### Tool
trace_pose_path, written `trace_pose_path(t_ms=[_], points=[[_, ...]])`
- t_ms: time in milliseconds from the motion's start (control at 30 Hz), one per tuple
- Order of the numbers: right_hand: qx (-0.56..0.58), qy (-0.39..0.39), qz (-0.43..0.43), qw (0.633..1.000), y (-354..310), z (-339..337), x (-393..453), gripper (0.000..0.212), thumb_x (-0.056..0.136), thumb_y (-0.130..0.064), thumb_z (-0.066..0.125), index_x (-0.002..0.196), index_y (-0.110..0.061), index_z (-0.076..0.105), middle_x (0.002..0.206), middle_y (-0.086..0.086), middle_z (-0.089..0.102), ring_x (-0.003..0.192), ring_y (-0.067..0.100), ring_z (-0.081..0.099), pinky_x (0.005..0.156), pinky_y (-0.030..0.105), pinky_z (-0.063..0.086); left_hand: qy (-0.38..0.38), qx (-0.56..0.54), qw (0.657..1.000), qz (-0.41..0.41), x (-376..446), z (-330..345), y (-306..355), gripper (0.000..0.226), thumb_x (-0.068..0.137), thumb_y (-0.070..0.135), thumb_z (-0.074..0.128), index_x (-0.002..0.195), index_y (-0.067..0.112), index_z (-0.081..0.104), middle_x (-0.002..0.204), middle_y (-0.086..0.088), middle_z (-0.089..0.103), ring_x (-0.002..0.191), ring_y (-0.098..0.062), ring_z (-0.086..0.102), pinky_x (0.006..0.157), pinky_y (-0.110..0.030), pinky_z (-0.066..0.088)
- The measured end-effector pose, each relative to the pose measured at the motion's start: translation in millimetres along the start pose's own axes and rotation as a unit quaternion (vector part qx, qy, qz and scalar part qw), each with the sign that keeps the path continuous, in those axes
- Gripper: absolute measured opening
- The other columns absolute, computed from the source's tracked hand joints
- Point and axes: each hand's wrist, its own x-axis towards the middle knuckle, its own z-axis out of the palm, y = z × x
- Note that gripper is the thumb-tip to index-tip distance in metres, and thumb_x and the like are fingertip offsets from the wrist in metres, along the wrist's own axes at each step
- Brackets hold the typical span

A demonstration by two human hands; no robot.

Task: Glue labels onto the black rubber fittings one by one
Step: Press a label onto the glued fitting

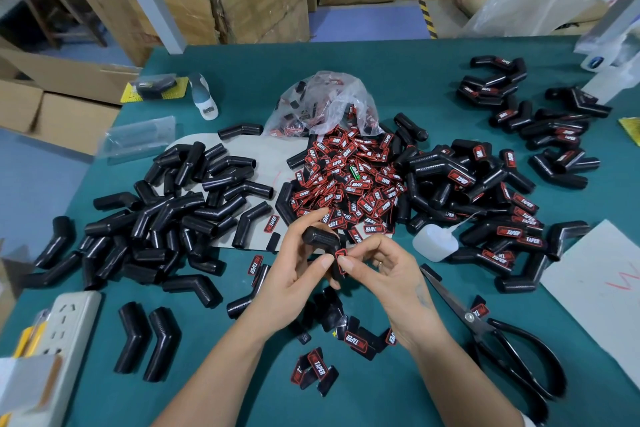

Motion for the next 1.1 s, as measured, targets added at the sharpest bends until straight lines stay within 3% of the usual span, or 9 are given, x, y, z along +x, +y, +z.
trace_pose_path(t_ms=[167,300,400,867,1000,1100], points=[[0.000,-0.001,-0.002,1.000,-0.2,0.3,-0.3,0.021,0.079,-0.040,0.088,0.086,-0.025,0.074,0.090,0.001,0.074,0.089,0.010,0.065,0.088,0.031,0.049,-0.002,0.000,1.000,0.001,-0.8,0.9,1.3,0.054,0.105,0.020,0.060,0.152,0.039,0.043,0.125,0.003,0.056,0.097,-0.019,0.063,0.075,-0.036,0.061],[0.003,0.002,-0.006,1.000,-0.9,1.6,0.3,0.022,0.078,-0.040,0.088,0.085,-0.025,0.074,0.092,0.006,0.075,0.089,0.012,0.065,0.093,0.041,0.049,-0.002,-0.001,1.000,-0.002,-0.8,2.0,3.0,0.055,0.104,0.015,0.058,0.150,0.040,0.044,0.123,0.006,0.058,0.095,-0.017,0.063,0.075,-0.034,0.061],[0.004,0.000,-0.008,1.000,-1.5,1.6,0.2,0.021,0.078,-0.039,0.088,0.085,-0.025,0.074,0.091,0.004,0.075,0.089,0.012,0.065,0.094,0.041,0.049,-0.002,-0.002,1.000,-0.004,-1.0,2.3,4.3,0.056,0.105,0.012,0.057,0.150,0.042,0.045,0.122,0.008,0.058,0.096,-0.017,0.063,0.075,-0.035,0.061],[-0.007,0.010,0.000,1.000,-2.5,2.3,0.0,0.021,0.078,-0.038,0.087,0.087,-0.024,0.074,0.091,0.005,0.075,0.089,0.013,0.065,0.094,0.044,0.050,0.001,-0.015,1.000,-0.018,-0.7,3.9,7.0,0.056,0.102,0.017,0.061,0.147,0.046,0.047,0.124,0.006,0.058,0.103,-0.017,0.063,0.077,-0.037,0.062],[-0.014,0.017,0.000,1.000,-2.0,2.5,-0.1,0.022,0.078,-0.040,0.086,0.092,-0.027,0.074,0.092,0.003,0.074,0.095,0.019,0.067,0.098,0.047,0.051,0.014,-0.035,0.999,-0.023,-0.9,4.5,5.3,0.056,0.100,0.017,0.064,0.148,0.042,0.048,0.125,-0.002,0.056,0.104,-0.020,0.064,0.080,-0.040,0.063],[-0.003,0.032,-0.013,0.999,-2.7,3.3,-0.7,0.022,0.081,-0.040,0.085,0.095,-0.028,0.073,0.098,0.002,0.073,0.102,0.022,0.067,0.092,0.036,0.054,0.035,-0.062,0.997,-0.026,-0.2,4.2,4.5,0.056,0.099,0.016,0.067,0.148,0.036,0.049,0.126,-0.006,0.055,0.111,-0.024,0.065,0.086,-0.044,0.063]])
